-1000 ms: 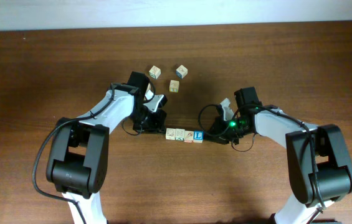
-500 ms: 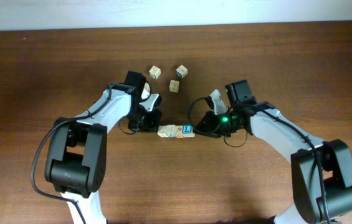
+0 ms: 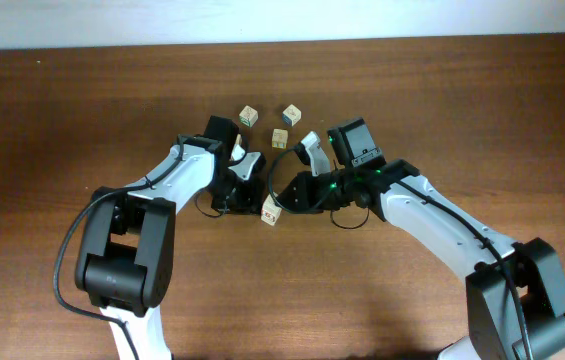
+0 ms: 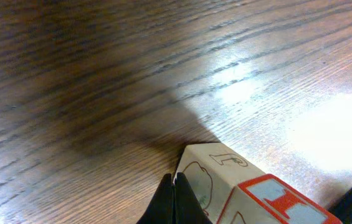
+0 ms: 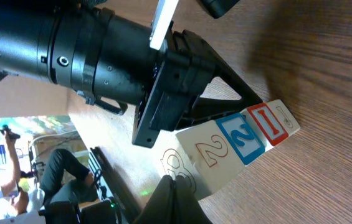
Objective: Rotate 4 blocks
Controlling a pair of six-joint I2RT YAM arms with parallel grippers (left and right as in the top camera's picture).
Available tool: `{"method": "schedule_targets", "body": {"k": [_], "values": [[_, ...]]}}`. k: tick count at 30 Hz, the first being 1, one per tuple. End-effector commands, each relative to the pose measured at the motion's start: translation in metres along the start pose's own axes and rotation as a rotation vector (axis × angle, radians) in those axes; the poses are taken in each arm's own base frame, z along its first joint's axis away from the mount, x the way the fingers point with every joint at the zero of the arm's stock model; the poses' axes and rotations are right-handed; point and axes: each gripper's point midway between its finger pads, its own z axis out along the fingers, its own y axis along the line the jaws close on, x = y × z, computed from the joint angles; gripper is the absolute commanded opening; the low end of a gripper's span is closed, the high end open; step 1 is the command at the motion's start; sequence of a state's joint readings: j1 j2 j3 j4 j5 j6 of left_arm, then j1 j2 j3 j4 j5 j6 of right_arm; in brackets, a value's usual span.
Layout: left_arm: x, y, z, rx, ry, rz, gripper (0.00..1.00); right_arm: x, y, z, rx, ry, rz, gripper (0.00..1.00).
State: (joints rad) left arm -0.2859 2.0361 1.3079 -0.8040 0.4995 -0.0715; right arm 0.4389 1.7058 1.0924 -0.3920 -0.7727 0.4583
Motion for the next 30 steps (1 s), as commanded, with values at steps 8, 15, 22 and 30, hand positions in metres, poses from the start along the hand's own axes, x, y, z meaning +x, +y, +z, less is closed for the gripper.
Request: {"method": "schedule_targets", "body": {"k": [8, 15, 22, 30], "values": [[-0.011, 0.005, -0.004, -0.068, -0.032, 0.036, 0.0, -0.003, -0.047, 0.008, 0.22, -0.055, 0.083, 0.04], [-0.052, 0.044, -0.058, -0.08, -0.17, -0.061, 0.0, -0.001, -0.041, 0.011, 0.193, -0.042, 0.063, 0.04], [-0.076, 0.043, -0.092, -0.084, -0.243, -0.059, 0.0, 0.002, -0.027, 0.015, 0.181, -0.029, -0.016, 0.05], [-0.082, 0.04, -0.099, -0.084, -0.264, -0.049, 0.0, -0.009, -0.004, -0.003, 0.157, -0.089, -0.073, 0.23]]}}
